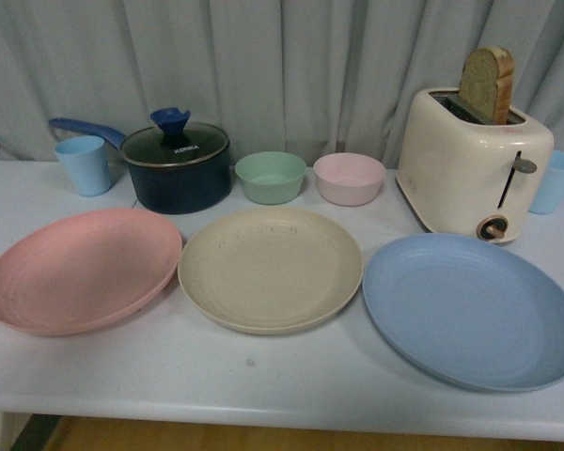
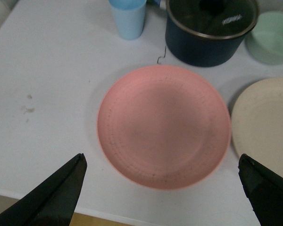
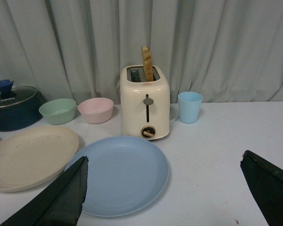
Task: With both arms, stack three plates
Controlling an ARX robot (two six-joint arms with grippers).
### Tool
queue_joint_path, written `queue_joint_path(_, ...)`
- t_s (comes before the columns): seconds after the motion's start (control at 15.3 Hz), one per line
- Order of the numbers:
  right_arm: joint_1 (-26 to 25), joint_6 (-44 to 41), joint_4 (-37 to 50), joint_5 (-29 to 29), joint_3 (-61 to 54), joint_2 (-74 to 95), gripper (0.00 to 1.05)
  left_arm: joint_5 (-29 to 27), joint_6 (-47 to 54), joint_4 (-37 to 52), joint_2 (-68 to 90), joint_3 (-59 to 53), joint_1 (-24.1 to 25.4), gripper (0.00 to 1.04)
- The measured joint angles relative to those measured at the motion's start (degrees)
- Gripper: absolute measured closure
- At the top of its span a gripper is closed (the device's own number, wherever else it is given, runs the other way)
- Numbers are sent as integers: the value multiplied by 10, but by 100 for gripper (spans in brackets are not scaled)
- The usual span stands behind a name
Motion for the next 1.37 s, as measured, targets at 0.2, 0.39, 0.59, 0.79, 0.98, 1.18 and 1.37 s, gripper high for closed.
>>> queue_joint_path(0.2, 0, 0, 0, 0, 0, 0, 6, 19, -1, 18, 160, 94, 16, 7)
queue_joint_path(0.39, 0, 0, 0, 0, 0, 0, 6, 30, -7, 37, 253, 132, 31, 7)
queue_joint_path(0.59, 0, 0, 0, 0, 0, 0, 6, 30, -2, 70, 318, 146, 58, 7)
queue_joint_path(0.79, 0, 0, 0, 0, 0, 0, 6, 36, 0, 113, 361, 150, 87, 7)
queue_joint_path(0.98, 0, 0, 0, 0, 0, 0, 6, 40, 0, 140, 402, 150, 99, 7)
queue_joint_path(1.18, 0, 0, 0, 0, 0, 0, 6, 42, 0, 152, 423, 148, 102, 7)
queue_joint_path(1.37, 0, 0, 0, 0, 0, 0, 6, 45, 0, 158, 433, 148, 101, 7)
